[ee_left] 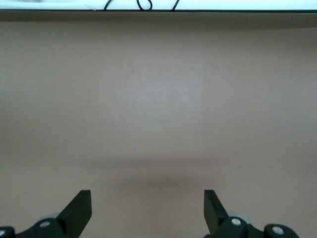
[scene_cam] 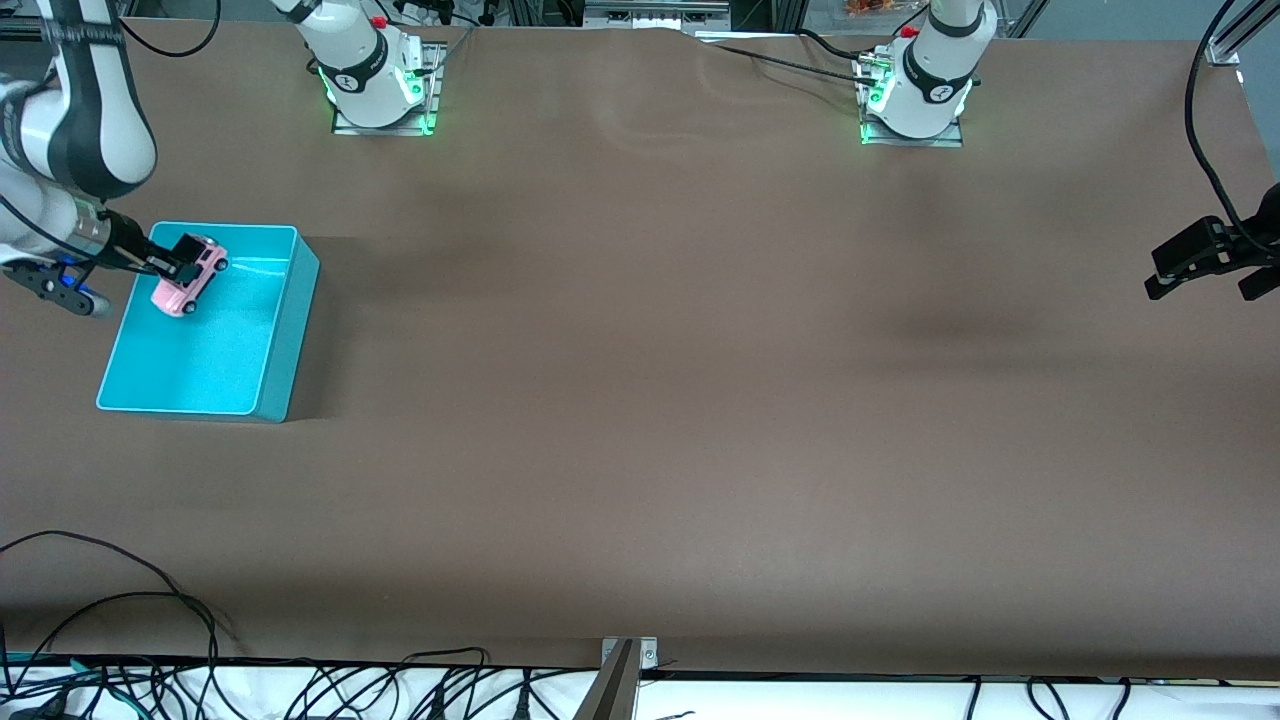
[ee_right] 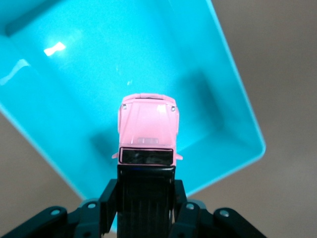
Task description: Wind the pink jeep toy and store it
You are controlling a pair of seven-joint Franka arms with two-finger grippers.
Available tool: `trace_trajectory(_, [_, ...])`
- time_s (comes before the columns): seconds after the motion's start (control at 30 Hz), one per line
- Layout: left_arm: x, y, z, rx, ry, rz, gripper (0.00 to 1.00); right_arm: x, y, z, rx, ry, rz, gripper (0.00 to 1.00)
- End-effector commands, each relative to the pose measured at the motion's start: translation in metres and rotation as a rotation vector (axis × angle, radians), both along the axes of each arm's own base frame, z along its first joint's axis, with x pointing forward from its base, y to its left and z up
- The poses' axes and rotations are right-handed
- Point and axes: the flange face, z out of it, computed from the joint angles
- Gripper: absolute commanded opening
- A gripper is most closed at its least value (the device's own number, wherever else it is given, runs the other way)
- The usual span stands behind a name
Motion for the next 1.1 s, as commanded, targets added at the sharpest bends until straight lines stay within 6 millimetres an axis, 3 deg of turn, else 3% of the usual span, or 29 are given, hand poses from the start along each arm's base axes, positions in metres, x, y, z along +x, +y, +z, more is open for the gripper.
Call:
trace_trajectory(0.0, [-0.008,-0.004,0.002,-0.014,0.001,-0.017,1.0,0.001,-0.004,-0.022,-0.001,0.024,0.085,0.0])
trace_trajectory(0.17, [-0.008,-0.005,0.002,-0.014,0.001,-0.018,1.0,0.0,-0.003,-0.038,0.009,0.048,0.116,0.0])
trace_trajectory(0.43, [-0.008,-0.004,0.002,-0.014,0.003,-0.017,1.0,-0.011,-0.001,-0.089,0.017,0.086,0.139,0.0])
trace_trajectory(0.77, [-0.008,-0.005,0.002,-0.014,0.003,-0.018,1.0,-0.018,-0.007,-0.108,0.027,0.124,0.164,0.0])
trace_trajectory(0.97, [-0.008,-0.005,0.002,-0.014,0.003,-0.018,1.0,-0.018,-0.006,-0.1,0.027,0.125,0.15,0.78])
trace_trajectory(1.0, [-0.008,-0.006,0.002,-0.014,0.003,-0.02,1.0,-0.019,-0.005,-0.099,0.027,0.132,0.142,1.0])
trace_trajectory(1.07, [-0.008,-0.005,0.002,-0.014,0.003,-0.018,1.0,-0.018,-0.005,-0.095,0.025,0.13,0.132,1.0])
